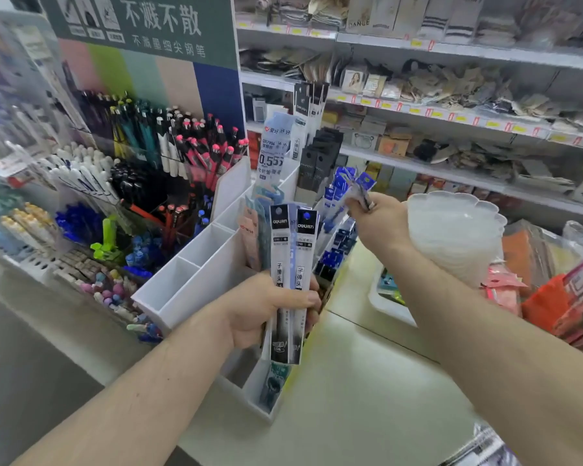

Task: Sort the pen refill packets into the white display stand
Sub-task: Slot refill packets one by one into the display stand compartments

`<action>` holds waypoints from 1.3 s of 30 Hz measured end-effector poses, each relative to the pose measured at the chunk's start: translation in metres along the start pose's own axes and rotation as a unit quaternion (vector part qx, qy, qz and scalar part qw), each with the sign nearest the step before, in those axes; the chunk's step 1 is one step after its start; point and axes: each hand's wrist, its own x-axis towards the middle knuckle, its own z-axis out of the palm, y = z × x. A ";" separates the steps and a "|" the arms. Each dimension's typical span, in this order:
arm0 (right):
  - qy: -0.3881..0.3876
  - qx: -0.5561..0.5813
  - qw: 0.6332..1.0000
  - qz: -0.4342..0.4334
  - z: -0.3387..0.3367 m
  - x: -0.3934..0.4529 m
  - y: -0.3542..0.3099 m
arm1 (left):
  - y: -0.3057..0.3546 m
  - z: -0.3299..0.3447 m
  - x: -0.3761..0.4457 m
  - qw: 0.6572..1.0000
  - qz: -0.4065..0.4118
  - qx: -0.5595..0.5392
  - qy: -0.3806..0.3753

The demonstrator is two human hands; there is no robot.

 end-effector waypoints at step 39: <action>-0.004 0.059 0.988 0.145 0.005 -0.169 -0.097 | -0.012 -0.008 0.002 0.995 0.021 0.095 -0.036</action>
